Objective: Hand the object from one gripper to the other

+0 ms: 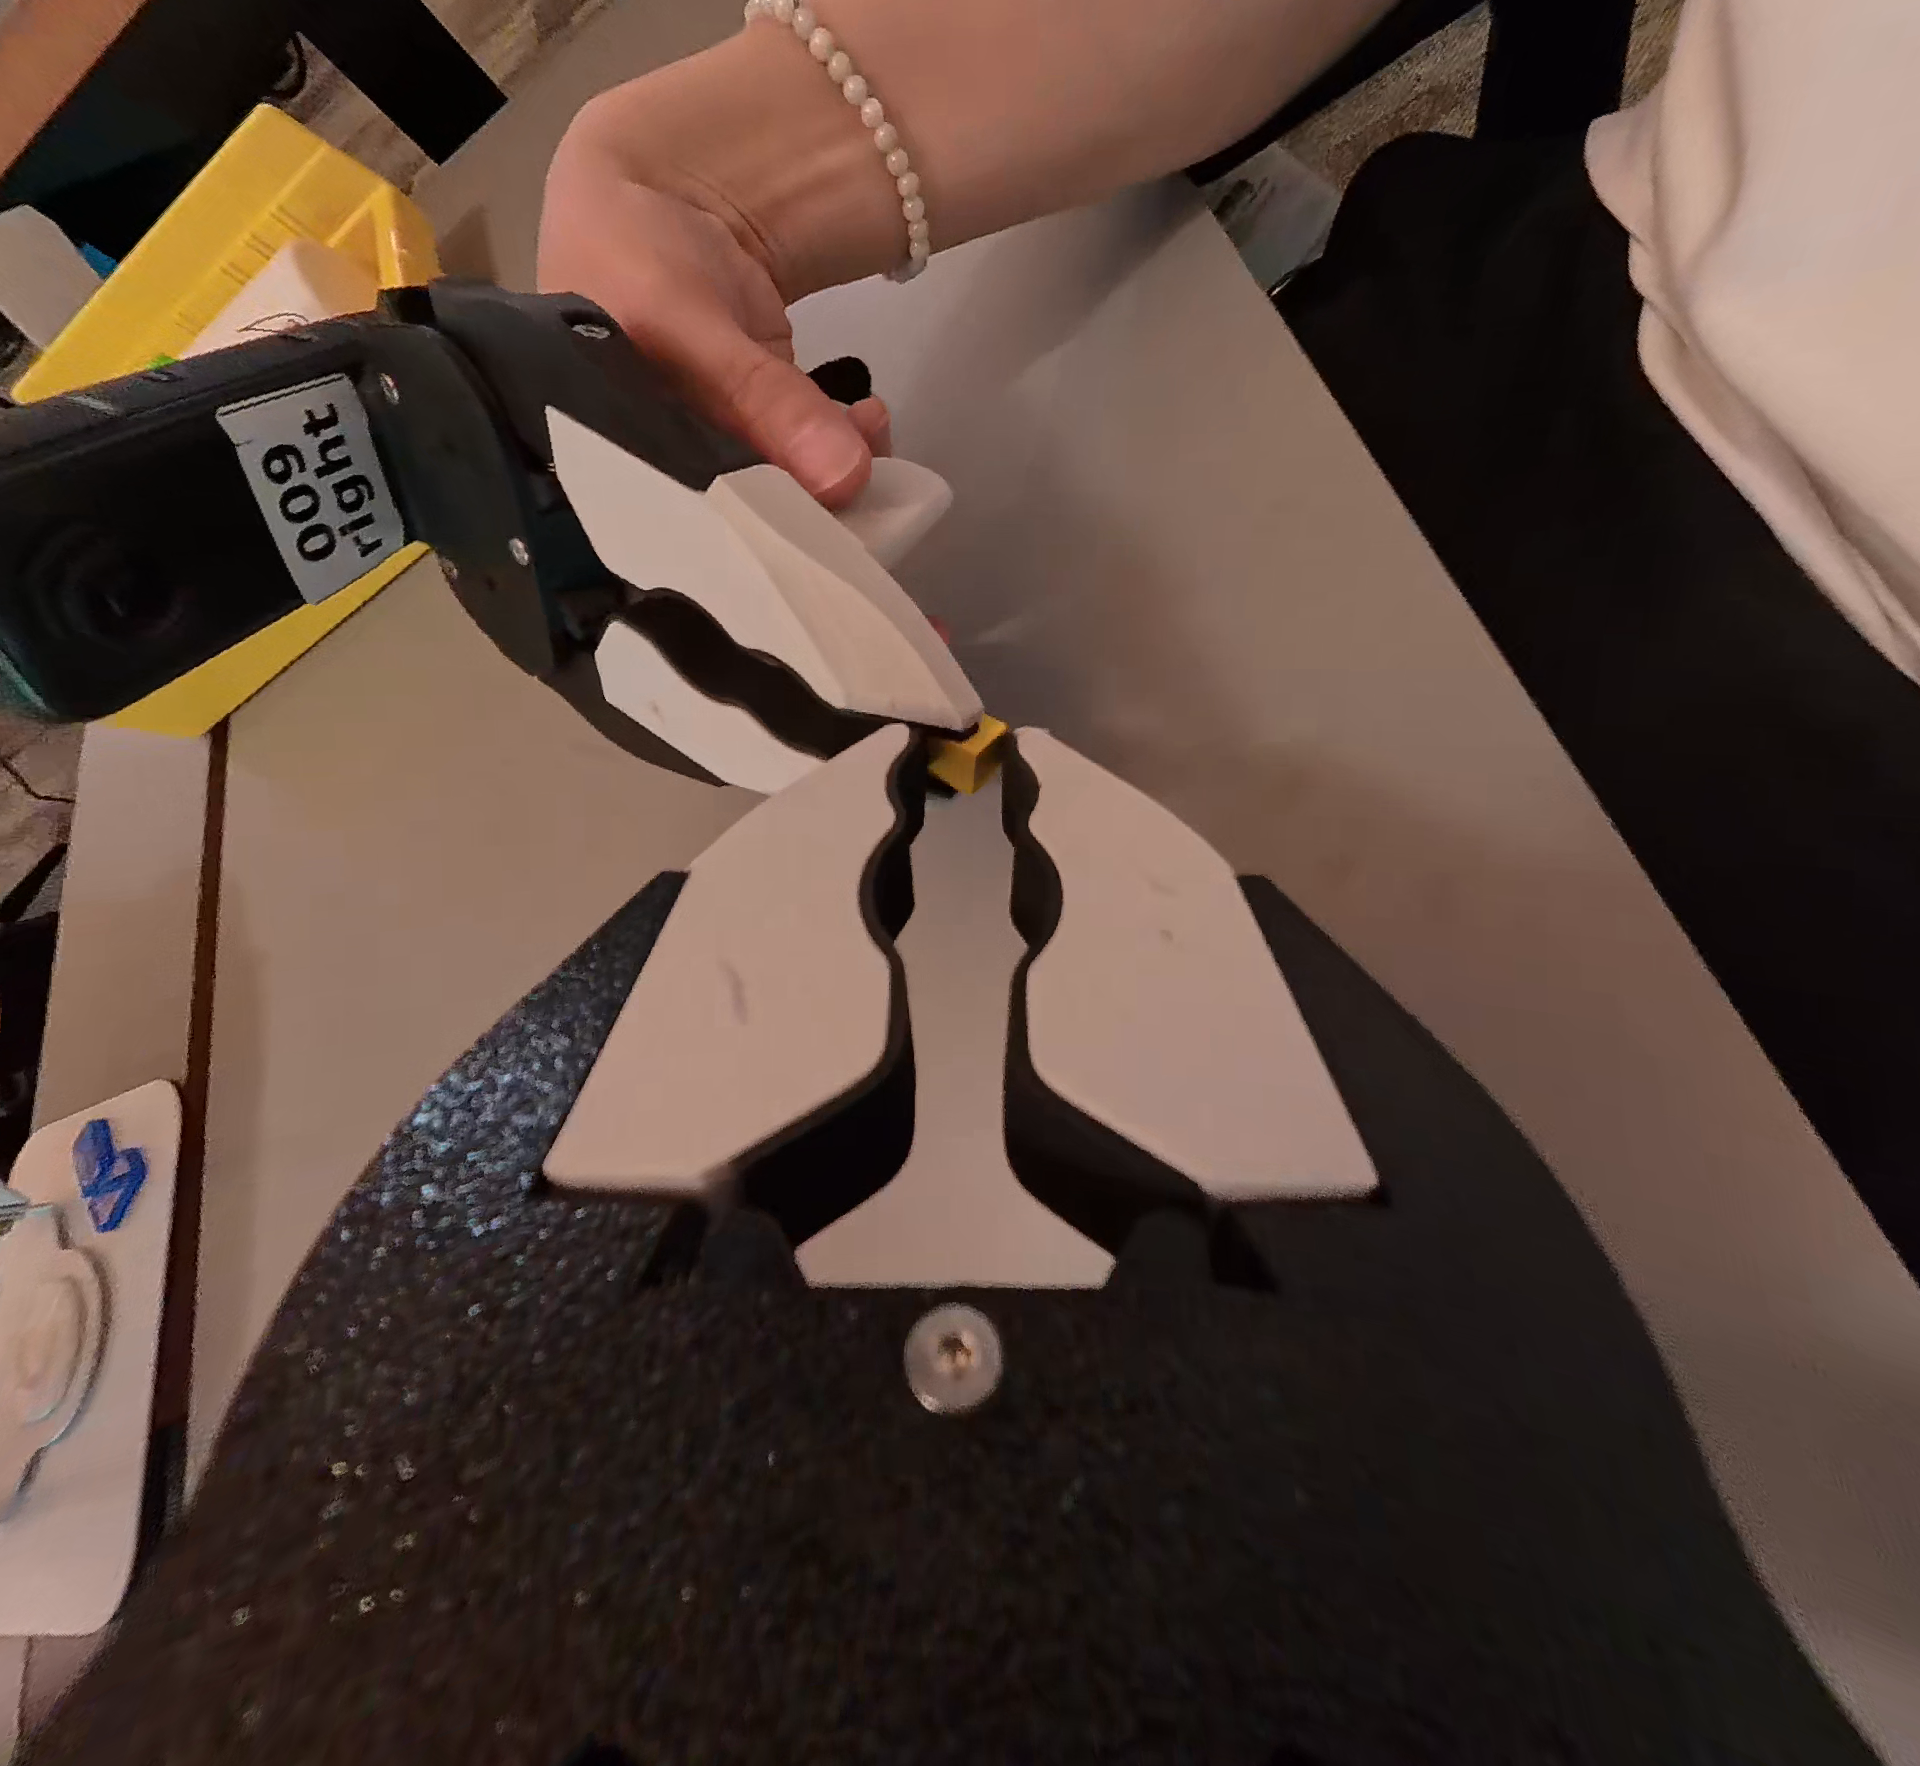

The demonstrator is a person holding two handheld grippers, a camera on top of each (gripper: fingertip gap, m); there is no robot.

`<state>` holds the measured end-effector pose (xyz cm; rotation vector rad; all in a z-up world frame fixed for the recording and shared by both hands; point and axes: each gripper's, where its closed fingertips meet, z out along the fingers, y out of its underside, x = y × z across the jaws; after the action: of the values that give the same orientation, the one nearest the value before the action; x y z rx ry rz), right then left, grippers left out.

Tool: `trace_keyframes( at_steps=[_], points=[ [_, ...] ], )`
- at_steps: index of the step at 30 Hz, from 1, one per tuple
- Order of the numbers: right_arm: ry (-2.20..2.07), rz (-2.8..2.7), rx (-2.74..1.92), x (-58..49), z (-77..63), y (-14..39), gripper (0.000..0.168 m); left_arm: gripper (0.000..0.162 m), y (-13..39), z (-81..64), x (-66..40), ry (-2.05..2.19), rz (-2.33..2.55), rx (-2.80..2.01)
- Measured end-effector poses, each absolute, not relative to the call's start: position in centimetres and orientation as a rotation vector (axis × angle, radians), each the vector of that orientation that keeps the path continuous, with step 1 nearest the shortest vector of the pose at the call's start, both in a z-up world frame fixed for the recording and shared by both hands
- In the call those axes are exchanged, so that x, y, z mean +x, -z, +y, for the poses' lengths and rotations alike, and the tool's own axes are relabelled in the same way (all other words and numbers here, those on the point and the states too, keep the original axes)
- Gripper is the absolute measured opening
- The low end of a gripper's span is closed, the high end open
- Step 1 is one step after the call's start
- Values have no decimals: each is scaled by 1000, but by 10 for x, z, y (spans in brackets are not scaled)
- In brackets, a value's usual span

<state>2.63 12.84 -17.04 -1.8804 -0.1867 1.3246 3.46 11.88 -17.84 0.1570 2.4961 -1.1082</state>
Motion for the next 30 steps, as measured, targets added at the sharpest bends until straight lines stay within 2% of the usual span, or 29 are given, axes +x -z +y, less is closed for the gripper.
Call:
trace_keyframes(
  at_steps=[1, 5, 10, 17, 24, 27, 28, 30],
  points=[
    [-1313, -177, -1877, 28, 129, 170, 10, 13, 178, 120, 37, 1098, 2486, 154],
    [-1299, -89, -1796, 43, 136, 161, 11, 13, 169, 124, 54, 1114, 2384, 81],
    [-1247, 36, -1674, 66, 144, 146, 25, 13, 150, 139, 88, 1078, 2171, -99],
    [-1152, 167, -1537, 90, 157, 128, 17, 13, 128, 151, 114, 1056, 1932, -235],
    [-1062, 204, -1444, 100, 160, 110, 25, 13, 116, 154, 118, 1044, 1827, -227],
    [-1023, 206, -1453, 102, 161, 110, 18, 13, 114, 153, 117, 1050, 1808, -220],
    [-1002, 212, -1460, 104, 162, 111, 11, 13, 113, 152, 117, 1051, 1803, -220],
    [-971, 193, -1475, 105, 161, 113, 10, 13, 114, 151, 118, 1042, 1802, -213]
  ],
)
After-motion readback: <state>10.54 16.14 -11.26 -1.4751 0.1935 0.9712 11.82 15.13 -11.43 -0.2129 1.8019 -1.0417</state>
